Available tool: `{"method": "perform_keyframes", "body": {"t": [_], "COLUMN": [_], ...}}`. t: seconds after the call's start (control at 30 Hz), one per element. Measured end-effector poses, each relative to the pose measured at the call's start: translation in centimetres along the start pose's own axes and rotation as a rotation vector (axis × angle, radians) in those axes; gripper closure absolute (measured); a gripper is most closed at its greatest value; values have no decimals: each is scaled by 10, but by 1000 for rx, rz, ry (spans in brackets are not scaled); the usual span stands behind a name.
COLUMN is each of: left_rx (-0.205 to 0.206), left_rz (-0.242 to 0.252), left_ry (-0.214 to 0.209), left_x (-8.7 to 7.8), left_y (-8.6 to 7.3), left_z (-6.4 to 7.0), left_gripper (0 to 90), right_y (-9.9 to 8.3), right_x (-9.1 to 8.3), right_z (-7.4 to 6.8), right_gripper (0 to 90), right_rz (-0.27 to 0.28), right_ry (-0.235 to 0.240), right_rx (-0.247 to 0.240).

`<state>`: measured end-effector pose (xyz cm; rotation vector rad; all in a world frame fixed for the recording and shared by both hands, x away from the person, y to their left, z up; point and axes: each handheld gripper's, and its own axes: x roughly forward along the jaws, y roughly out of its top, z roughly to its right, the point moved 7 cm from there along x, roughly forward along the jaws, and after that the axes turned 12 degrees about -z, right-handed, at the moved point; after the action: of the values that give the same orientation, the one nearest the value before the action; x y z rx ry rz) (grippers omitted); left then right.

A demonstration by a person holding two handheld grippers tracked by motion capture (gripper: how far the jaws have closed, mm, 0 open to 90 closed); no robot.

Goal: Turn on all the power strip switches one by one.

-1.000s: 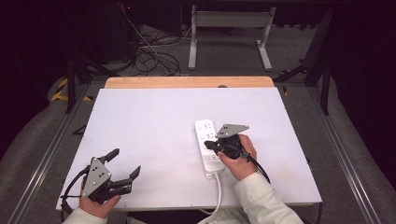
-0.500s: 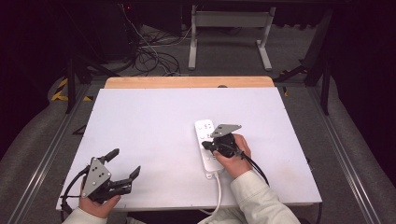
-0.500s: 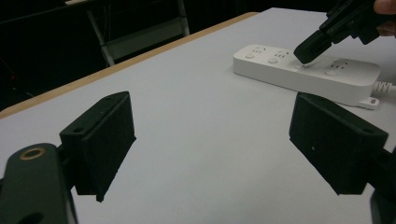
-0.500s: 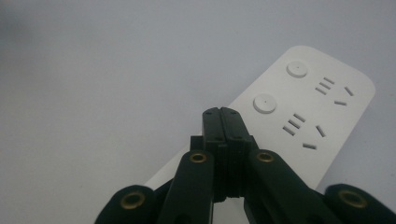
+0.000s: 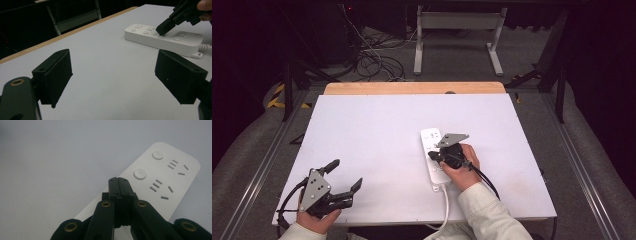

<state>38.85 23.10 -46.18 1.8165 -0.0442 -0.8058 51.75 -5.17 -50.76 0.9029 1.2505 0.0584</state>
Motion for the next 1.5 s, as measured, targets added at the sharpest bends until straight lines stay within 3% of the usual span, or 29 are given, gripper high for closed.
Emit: {"method": "perform_keyframes", "body": {"t": [1.13, 1.23, 1.37, 1.5], "left_rx": [-2, 0, -5, -3], "left_rz": [2, 2, 3, 3], "left_ry": [3, 0, -1, 0], "left_x": [0, -1, 0, 0], "left_y": [0, 0, 0, 0], "left_z": [1, 0, -1, -1], "left_gripper": [145, 145, 145, 145], "right_y": [-2, -1, 12, 13], "right_x": [3, 1, -17, -17], "right_z": [-2, -3, -7, -9], "right_gripper": [900, 900, 900, 900], "right_rz": [-20, 8, 107, 95], "right_ry": [-30, -44, -55, -41], "right_rx": [-7, -20, -42, -38]}}
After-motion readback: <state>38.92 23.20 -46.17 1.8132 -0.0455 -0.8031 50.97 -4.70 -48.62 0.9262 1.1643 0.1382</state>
